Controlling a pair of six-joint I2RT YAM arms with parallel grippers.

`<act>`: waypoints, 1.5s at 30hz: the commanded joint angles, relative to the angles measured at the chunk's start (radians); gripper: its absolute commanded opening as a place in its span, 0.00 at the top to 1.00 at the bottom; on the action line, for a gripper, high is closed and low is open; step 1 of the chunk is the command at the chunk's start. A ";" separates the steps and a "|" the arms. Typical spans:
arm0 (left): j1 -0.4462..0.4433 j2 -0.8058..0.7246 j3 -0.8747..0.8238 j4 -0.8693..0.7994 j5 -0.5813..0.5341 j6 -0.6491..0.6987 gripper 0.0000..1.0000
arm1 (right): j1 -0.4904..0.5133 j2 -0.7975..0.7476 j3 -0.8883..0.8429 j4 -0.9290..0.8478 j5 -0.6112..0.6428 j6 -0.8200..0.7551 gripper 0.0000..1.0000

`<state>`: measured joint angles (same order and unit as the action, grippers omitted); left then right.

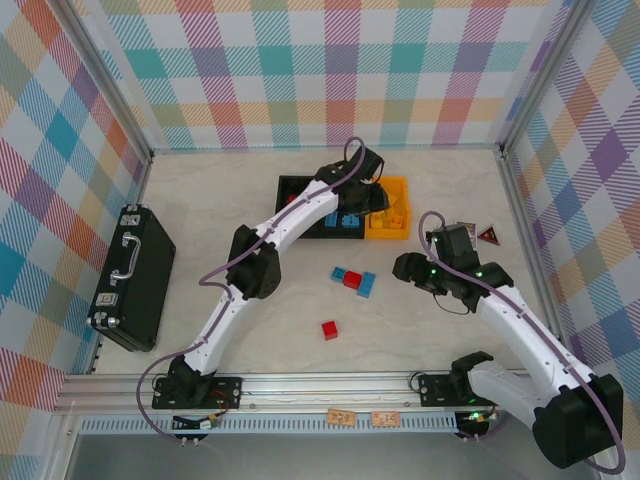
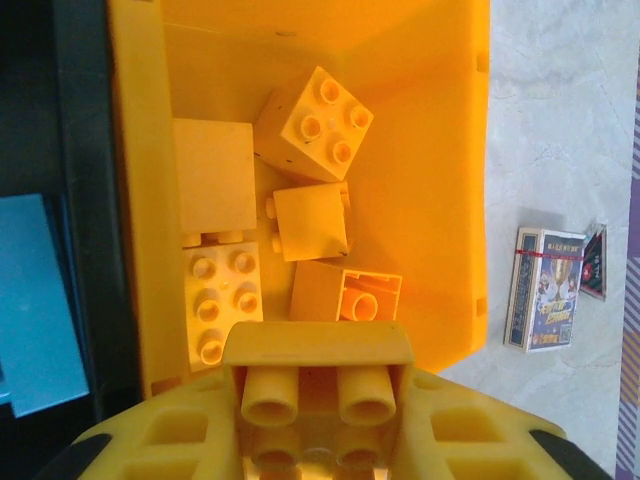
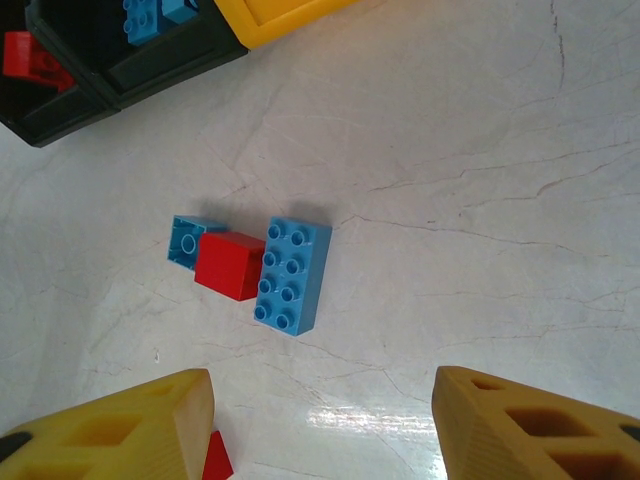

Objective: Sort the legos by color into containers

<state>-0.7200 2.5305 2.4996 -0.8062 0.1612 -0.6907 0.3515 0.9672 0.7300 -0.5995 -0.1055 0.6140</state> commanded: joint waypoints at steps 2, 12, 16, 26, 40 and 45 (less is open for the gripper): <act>-0.010 0.016 0.031 0.020 0.013 -0.007 0.63 | -0.010 -0.011 -0.013 -0.005 -0.008 0.007 0.40; -0.012 -0.014 0.030 0.022 0.005 -0.004 0.51 | -0.011 -0.005 -0.012 0.004 -0.019 0.011 0.40; -0.015 -0.054 0.018 0.007 0.010 0.009 0.52 | -0.011 0.003 -0.003 0.009 -0.023 0.008 0.40; -0.028 -0.296 -0.278 0.061 0.028 0.071 0.51 | -0.010 0.050 0.014 0.018 -0.058 -0.001 0.40; -0.026 -0.730 -0.957 0.184 0.042 0.108 0.51 | 0.035 0.133 0.038 0.022 -0.094 -0.011 0.40; -0.029 -0.828 -1.107 0.112 0.081 0.101 0.50 | 0.079 0.134 0.036 0.038 -0.128 -0.044 0.40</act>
<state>-0.7380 1.7691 1.4456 -0.6418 0.2070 -0.6048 0.4103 1.1042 0.7330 -0.5838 -0.1898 0.6052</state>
